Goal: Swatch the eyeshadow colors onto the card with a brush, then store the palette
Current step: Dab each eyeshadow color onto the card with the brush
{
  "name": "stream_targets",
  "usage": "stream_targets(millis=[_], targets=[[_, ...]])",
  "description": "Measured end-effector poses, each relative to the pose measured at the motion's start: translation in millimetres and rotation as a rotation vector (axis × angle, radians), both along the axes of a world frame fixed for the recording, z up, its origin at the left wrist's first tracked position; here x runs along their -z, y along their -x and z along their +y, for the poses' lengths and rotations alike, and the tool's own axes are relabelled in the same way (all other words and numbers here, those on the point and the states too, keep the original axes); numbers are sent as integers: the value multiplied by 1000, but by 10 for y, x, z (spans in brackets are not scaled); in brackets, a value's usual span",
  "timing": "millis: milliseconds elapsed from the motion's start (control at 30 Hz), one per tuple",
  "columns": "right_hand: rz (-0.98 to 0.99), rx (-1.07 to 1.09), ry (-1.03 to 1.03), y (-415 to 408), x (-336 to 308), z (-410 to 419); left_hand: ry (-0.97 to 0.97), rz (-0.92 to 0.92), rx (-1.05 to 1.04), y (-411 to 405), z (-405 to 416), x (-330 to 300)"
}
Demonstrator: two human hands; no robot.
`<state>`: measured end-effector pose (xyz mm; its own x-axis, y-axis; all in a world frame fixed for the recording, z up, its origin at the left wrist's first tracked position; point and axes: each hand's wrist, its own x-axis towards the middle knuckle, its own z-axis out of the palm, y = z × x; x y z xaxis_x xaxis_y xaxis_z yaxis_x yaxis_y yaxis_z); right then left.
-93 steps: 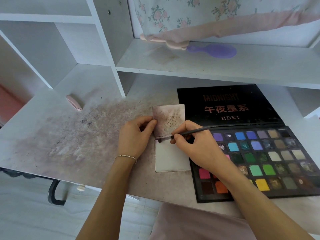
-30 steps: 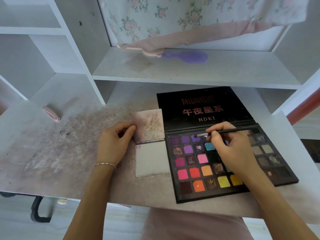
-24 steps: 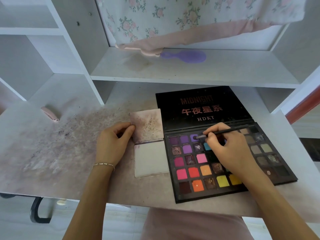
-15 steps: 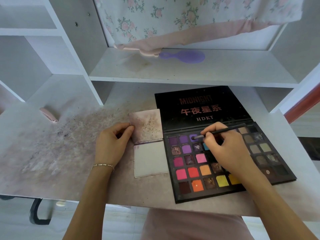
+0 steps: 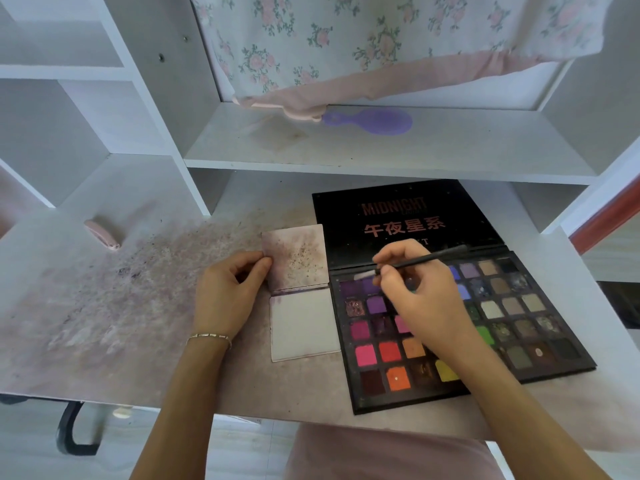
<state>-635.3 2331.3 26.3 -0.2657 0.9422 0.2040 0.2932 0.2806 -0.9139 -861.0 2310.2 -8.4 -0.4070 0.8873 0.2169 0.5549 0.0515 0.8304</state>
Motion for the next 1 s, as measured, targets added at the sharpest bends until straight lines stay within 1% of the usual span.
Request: stream_targets(millis=[133, 267, 533, 700, 1000], targets=[[54, -82, 62, 236, 5, -34, 10, -3, 7, -4, -5, -16], [70, -113, 142, 440, 65, -42, 9, -21, 10, -10, -20, -24], [-24, -141, 122, 539, 135, -50, 23, -6, 1, -8, -13, -19], [-27, -152, 117, 550, 127, -55, 25, -27, 2, -7, -8, -6], [-100, -163, 108, 555, 131, -51, 27, -32, 9, -14, -11, -25]])
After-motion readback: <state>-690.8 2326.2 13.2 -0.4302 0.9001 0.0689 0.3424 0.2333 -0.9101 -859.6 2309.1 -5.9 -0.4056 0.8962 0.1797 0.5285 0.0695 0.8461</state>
